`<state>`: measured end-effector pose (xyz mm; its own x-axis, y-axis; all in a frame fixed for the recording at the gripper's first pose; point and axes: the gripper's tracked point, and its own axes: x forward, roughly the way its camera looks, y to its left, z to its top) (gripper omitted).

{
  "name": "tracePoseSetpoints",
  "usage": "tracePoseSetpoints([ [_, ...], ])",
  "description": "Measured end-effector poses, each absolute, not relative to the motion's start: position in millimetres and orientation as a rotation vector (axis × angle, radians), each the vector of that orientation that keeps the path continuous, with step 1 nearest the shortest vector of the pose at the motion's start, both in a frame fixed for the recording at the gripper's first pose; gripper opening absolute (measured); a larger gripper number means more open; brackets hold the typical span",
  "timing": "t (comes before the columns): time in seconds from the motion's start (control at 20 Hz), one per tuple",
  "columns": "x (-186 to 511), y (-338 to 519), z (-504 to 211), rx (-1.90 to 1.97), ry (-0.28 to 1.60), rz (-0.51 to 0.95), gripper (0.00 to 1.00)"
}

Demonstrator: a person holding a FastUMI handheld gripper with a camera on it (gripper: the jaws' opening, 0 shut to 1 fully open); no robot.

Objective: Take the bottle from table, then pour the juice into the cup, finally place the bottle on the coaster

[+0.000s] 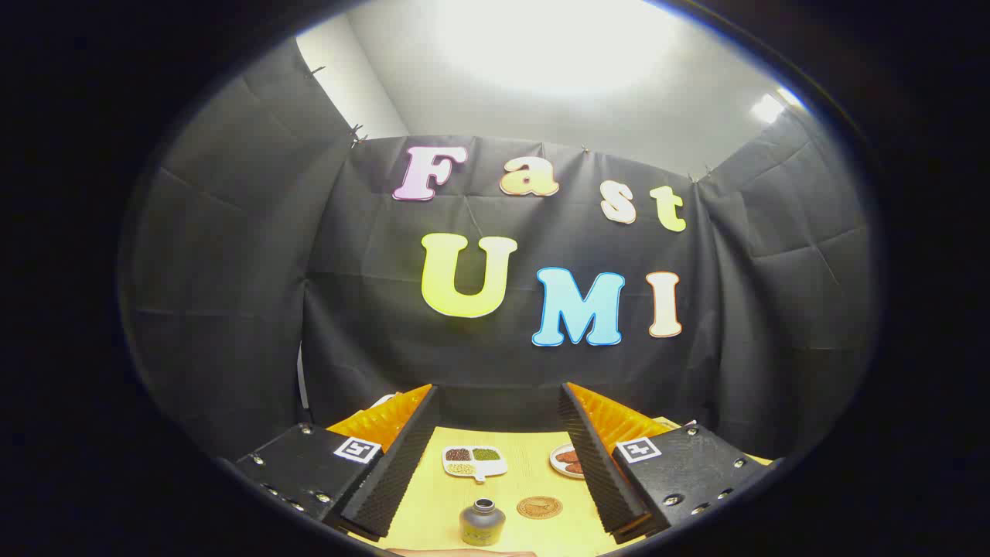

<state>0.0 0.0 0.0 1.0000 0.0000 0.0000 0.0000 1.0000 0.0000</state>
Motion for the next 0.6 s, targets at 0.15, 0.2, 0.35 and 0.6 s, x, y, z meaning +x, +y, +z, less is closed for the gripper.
tracePoseSetpoints([
  [0.15, 0, -1, -1, -0.022, 0.004, -0.008, 0.95],
  [0.2, 0, 2, 1, -0.025, -0.004, -0.003, 0.95],
  [0.35, 2, 18, 2, -0.003, -0.031, 0.062, 0.95],
  [0.6, 1, 21, -1, 0.016, -0.037, 0.089, 0.95],
])
